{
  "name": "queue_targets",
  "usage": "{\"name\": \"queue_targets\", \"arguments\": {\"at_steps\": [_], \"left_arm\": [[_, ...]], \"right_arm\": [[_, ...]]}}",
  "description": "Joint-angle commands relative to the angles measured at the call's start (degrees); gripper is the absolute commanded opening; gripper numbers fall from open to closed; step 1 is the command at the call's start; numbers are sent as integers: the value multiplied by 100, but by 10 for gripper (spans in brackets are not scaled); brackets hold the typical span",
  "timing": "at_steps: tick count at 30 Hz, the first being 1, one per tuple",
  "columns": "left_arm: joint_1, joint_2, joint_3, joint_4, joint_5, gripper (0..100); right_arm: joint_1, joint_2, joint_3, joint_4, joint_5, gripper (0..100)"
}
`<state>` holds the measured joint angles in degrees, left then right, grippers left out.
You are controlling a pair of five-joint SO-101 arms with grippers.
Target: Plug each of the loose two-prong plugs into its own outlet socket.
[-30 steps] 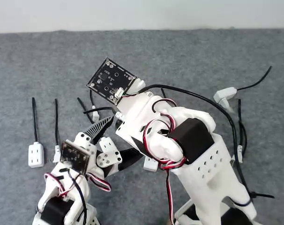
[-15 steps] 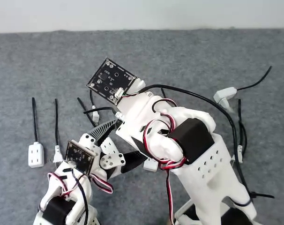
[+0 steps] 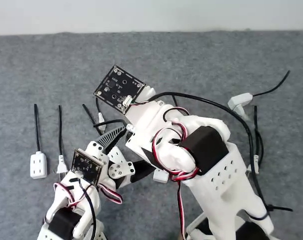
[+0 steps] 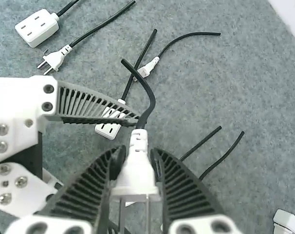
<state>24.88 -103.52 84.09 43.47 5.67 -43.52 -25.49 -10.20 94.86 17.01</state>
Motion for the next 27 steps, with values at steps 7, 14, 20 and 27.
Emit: {"name": "queue_targets", "arguments": {"at_steps": [7,14,20,27], "left_arm": [[26,-97,-48,-202,-62,411],[202,-97,145,-220,-35,411],[44,-97,57,-273,-88,411],[-651,-97,-224,-281,-105,411]], "right_arm": [[-251,-224,-387,40,35,8],[-303,-163,-457,84,35,8],[-312,-198,-457,295,26,8],[-303,-215,-457,453,26,8]]}}
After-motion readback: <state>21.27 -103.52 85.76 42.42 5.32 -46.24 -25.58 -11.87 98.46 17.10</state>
